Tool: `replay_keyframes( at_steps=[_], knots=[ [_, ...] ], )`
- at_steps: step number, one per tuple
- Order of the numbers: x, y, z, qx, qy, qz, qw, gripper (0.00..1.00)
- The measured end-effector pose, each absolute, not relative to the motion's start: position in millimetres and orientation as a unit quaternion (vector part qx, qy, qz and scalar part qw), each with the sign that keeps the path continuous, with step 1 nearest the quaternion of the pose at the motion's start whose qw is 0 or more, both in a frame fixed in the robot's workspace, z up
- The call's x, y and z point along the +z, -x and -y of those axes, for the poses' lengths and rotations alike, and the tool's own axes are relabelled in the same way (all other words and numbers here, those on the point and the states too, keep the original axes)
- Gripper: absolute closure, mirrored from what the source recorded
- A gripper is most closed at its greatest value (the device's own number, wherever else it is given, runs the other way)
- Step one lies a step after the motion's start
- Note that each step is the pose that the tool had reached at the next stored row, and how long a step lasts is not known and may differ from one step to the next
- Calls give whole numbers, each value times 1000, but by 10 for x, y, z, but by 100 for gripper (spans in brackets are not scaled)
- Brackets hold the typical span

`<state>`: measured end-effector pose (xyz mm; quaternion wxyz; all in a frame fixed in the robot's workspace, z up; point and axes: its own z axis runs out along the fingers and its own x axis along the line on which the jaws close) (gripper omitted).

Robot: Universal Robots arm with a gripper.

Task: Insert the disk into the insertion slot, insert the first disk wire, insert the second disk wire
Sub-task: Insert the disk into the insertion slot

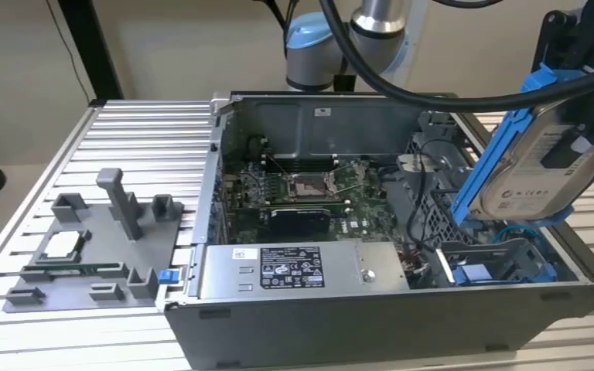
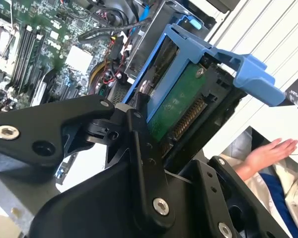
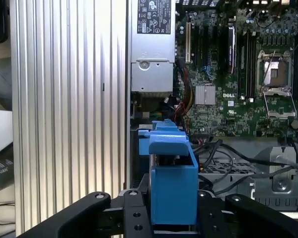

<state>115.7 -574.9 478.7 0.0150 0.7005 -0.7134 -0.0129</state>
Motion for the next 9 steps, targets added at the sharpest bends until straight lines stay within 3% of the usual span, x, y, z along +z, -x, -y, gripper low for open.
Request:
replay_keyframes(
  at_steps=[9],
  knots=[
    [4760, -1157, 5749, -13, -701, 713, 15, 100]
  ],
)
